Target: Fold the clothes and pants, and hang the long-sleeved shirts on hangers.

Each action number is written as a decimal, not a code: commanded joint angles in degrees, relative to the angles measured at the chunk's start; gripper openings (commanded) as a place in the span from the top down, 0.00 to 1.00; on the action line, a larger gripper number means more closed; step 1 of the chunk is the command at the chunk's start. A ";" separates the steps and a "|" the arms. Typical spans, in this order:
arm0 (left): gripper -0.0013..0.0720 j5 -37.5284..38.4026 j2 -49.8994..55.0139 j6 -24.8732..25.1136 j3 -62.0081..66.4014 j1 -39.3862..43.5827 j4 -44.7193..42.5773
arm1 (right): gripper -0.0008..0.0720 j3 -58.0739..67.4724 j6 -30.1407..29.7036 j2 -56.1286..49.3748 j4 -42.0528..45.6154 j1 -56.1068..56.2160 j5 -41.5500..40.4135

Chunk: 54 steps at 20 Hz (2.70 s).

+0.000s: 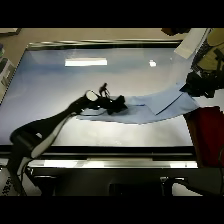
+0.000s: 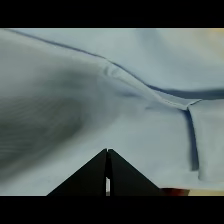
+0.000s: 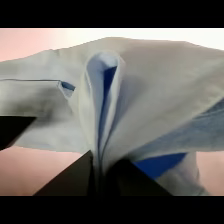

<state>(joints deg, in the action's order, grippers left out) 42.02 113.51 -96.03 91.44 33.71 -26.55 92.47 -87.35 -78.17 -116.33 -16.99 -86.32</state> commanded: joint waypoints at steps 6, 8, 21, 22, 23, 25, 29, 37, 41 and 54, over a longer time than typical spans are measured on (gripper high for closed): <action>0.96 -3.89 15.93 -8.61 19.61 12.72 8.39 | 0.93 0.68 1.64 4.55 0.04 0.04 -1.79; 0.96 -3.65 17.51 -10.54 21.88 13.88 8.41 | 0.93 0.68 1.64 4.55 0.07 0.04 -1.55; 0.96 34.99 -2.43 -10.71 22.88 -5.97 -34.16 | 0.93 0.66 5.95 3.67 -5.27 11.26 6.45; 0.96 38.91 -5.90 -10.45 22.88 -8.94 -39.39 | 0.93 0.66 7.54 3.19 -4.83 14.40 8.46; 0.96 42.38 -8.96 -9.86 22.88 -11.78 -43.69 | 0.93 0.66 9.05 2.56 -4.28 17.55 10.34; 0.96 47.89 -14.99 -7.43 22.88 -17.84 -50.47 | 0.93 0.66 11.47 0.63 -2.82 23.85 14.01; 0.96 54.66 -23.43 -3.30 22.88 -30.03 -54.10 | 0.93 0.68 15.54 -5.97 -2.54 34.56 22.80; 0.96 57.40 -25.18 -2.78 22.86 -41.97 -54.10 | 0.93 0.68 17.77 -16.76 -6.10 46.42 38.62; 0.96 56.48 -25.05 -2.97 22.86 -41.48 -54.07 | 0.93 0.68 17.79 -18.80 -7.10 48.68 44.22; 0.96 54.47 -24.87 -2.97 22.56 -41.48 -54.07 | 0.71 0.66 14.36 -20.94 -9.90 54.16 40.68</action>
<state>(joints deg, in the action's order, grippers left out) 96.57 88.58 -98.98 114.17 -7.73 -80.58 93.08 -72.49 -98.76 -125.36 36.56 -44.77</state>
